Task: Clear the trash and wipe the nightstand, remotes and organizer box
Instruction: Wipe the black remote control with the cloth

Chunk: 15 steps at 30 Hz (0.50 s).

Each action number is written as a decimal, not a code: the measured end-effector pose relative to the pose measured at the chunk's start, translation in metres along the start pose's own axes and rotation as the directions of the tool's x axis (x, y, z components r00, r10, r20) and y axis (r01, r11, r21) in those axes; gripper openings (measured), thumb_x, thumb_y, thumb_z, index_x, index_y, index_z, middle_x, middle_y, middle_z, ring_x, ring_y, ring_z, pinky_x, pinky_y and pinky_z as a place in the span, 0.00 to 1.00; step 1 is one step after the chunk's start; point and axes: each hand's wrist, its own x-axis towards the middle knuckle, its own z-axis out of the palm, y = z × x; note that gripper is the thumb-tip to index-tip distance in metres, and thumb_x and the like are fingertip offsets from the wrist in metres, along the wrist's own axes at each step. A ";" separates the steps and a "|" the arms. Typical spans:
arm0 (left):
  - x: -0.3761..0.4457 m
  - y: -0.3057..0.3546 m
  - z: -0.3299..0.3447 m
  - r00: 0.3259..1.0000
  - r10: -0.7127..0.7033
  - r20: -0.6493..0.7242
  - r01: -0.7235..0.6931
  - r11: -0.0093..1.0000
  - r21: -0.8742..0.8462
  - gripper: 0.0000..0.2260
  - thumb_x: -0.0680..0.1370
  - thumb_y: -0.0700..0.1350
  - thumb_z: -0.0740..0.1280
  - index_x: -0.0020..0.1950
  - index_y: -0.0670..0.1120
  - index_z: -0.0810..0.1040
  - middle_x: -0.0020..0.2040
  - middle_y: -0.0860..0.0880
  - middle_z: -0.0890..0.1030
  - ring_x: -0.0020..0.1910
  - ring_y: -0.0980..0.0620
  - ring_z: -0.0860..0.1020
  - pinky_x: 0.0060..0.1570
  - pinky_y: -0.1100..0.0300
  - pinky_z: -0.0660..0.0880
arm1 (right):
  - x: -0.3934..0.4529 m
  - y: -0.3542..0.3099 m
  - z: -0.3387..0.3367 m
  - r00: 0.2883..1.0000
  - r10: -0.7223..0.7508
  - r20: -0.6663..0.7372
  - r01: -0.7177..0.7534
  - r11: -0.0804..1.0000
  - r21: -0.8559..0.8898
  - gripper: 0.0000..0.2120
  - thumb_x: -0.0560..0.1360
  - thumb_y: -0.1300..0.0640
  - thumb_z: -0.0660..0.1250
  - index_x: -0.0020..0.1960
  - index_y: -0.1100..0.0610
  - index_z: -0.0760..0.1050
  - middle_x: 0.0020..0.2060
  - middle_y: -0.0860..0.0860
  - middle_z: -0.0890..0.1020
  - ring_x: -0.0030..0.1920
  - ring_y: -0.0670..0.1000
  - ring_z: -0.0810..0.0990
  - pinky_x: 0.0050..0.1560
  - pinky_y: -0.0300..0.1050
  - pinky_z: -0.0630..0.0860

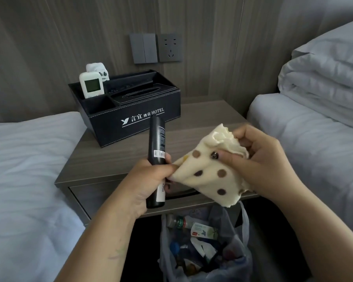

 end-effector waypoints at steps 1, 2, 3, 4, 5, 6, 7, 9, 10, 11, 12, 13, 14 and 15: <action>-0.001 0.001 0.002 1.000 0.000 0.002 0.000 0.999 -0.041 0.11 0.72 0.31 0.68 0.40 0.48 0.74 0.31 0.49 0.73 0.26 0.55 0.71 0.23 0.65 0.67 | -0.001 0.000 0.001 0.997 0.057 0.057 -0.058 0.998 0.006 0.14 0.64 0.57 0.79 0.44 0.51 0.76 0.37 0.43 0.85 0.35 0.42 0.83 0.35 0.36 0.79; -0.002 0.000 0.004 1.000 -0.007 0.018 0.009 0.995 -0.097 0.10 0.71 0.32 0.69 0.41 0.47 0.75 0.32 0.48 0.73 0.27 0.54 0.71 0.23 0.65 0.68 | -0.002 0.001 0.003 0.984 0.118 0.137 -0.114 0.993 -0.037 0.16 0.62 0.56 0.80 0.46 0.51 0.78 0.38 0.44 0.85 0.36 0.43 0.84 0.36 0.38 0.81; -0.004 0.000 0.006 0.999 -0.023 0.039 0.029 0.987 -0.156 0.10 0.68 0.33 0.71 0.40 0.47 0.76 0.33 0.47 0.74 0.28 0.53 0.72 0.23 0.64 0.68 | -0.004 0.003 0.005 0.968 0.161 0.191 -0.148 0.986 -0.080 0.16 0.62 0.56 0.81 0.46 0.51 0.79 0.38 0.44 0.85 0.36 0.44 0.85 0.36 0.40 0.82; -0.005 0.000 0.009 0.996 -0.043 0.073 0.059 0.973 -0.224 0.08 0.66 0.36 0.72 0.40 0.46 0.77 0.34 0.47 0.74 0.28 0.53 0.71 0.23 0.64 0.67 | -0.005 0.004 0.008 0.965 0.187 0.182 -0.172 0.980 -0.096 0.13 0.63 0.57 0.80 0.44 0.52 0.80 0.37 0.45 0.86 0.36 0.44 0.85 0.36 0.42 0.82; -0.006 -0.001 0.012 0.991 -0.067 0.113 0.098 0.950 -0.298 0.07 0.65 0.40 0.72 0.42 0.45 0.78 0.34 0.47 0.75 0.27 0.53 0.71 0.22 0.65 0.66 | -0.004 0.006 0.009 0.979 0.174 0.107 -0.169 0.984 -0.050 0.09 0.66 0.59 0.79 0.42 0.53 0.80 0.35 0.46 0.86 0.35 0.45 0.85 0.36 0.42 0.82; -0.008 -0.001 0.014 0.985 -0.086 0.152 0.137 0.919 -0.370 0.11 0.66 0.45 0.71 0.46 0.43 0.79 0.34 0.46 0.76 0.27 0.54 0.70 0.21 0.65 0.65 | -0.004 0.007 0.009 0.986 0.166 -0.017 -0.165 0.985 0.053 0.06 0.69 0.61 0.76 0.41 0.53 0.80 0.34 0.46 0.85 0.34 0.45 0.85 0.35 0.42 0.82; -0.008 -0.001 0.017 0.979 -0.107 0.175 0.174 0.881 -0.440 0.16 0.69 0.50 0.69 0.52 0.41 0.79 0.35 0.45 0.77 0.27 0.53 0.70 0.20 0.66 0.65 | -0.004 0.009 0.009 0.972 0.169 -0.165 -0.140 0.975 0.174 0.06 0.71 0.63 0.73 0.40 0.53 0.80 0.34 0.46 0.85 0.34 0.46 0.84 0.34 0.42 0.81; -0.009 -0.003 0.020 0.977 -0.127 0.171 0.203 0.797 -0.569 0.24 0.76 0.57 0.63 0.63 0.40 0.75 0.39 0.43 0.80 0.28 0.53 0.72 0.19 0.65 0.67 | -0.007 0.005 0.015 0.917 0.110 -0.385 -0.023 0.975 0.223 0.06 0.73 0.63 0.69 0.40 0.53 0.77 0.35 0.43 0.83 0.37 0.45 0.83 0.35 0.42 0.80; -0.010 -0.005 0.022 0.979 -0.128 0.158 0.199 0.762 -0.616 0.25 0.78 0.58 0.60 0.65 0.40 0.75 0.40 0.43 0.81 0.29 0.52 0.73 0.21 0.64 0.69 | -0.010 0.004 0.023 0.912 0.035 -0.408 0.046 0.981 0.188 0.03 0.73 0.61 0.68 0.42 0.55 0.76 0.37 0.42 0.82 0.38 0.43 0.81 0.37 0.41 0.79; -0.011 -0.006 0.025 0.981 -0.132 0.141 0.192 0.735 -0.651 0.25 0.79 0.58 0.58 0.65 0.41 0.76 0.41 0.43 0.82 0.31 0.52 0.76 0.24 0.63 0.72 | -0.016 0.007 0.035 0.926 -0.040 -0.375 0.121 0.973 0.195 0.04 0.72 0.60 0.68 0.44 0.54 0.74 0.40 0.41 0.81 0.40 0.42 0.80 0.39 0.40 0.78; -0.013 -0.006 0.028 0.984 -0.136 0.119 0.180 0.716 -0.674 0.24 0.80 0.58 0.57 0.62 0.41 0.78 0.42 0.44 0.82 0.34 0.51 0.78 0.30 0.60 0.75 | -0.023 0.006 0.049 0.944 -0.110 -0.312 0.189 0.954 0.234 0.07 0.70 0.59 0.68 0.46 0.51 0.72 0.43 0.41 0.81 0.44 0.42 0.80 0.42 0.41 0.78; -0.013 -0.006 0.030 0.985 -0.140 0.098 0.168 0.694 -0.700 0.23 0.81 0.59 0.56 0.59 0.42 0.79 0.44 0.44 0.82 0.38 0.49 0.79 0.37 0.57 0.77 | -0.031 0.009 0.061 0.957 -0.177 -0.230 0.230 0.946 0.229 0.12 0.70 0.60 0.68 0.48 0.46 0.72 0.48 0.41 0.81 0.48 0.43 0.81 0.45 0.43 0.79; -0.014 -0.007 0.031 0.986 -0.141 0.085 0.158 0.667 -0.728 0.23 0.81 0.59 0.56 0.57 0.42 0.80 0.47 0.45 0.83 0.44 0.48 0.80 0.45 0.54 0.76 | -0.038 0.010 0.071 0.955 -0.255 -0.149 0.279 0.945 0.171 0.18 0.70 0.62 0.66 0.53 0.43 0.72 0.53 0.42 0.81 0.53 0.45 0.81 0.50 0.46 0.79; -0.013 -0.006 0.030 0.989 -0.131 0.072 0.140 0.638 -0.757 0.23 0.81 0.59 0.55 0.57 0.42 0.80 0.52 0.45 0.83 0.50 0.48 0.80 0.52 0.53 0.75 | -0.044 0.010 0.079 0.939 -0.340 -0.061 0.343 0.938 0.055 0.21 0.71 0.63 0.64 0.60 0.44 0.71 0.58 0.44 0.80 0.60 0.47 0.79 0.56 0.49 0.77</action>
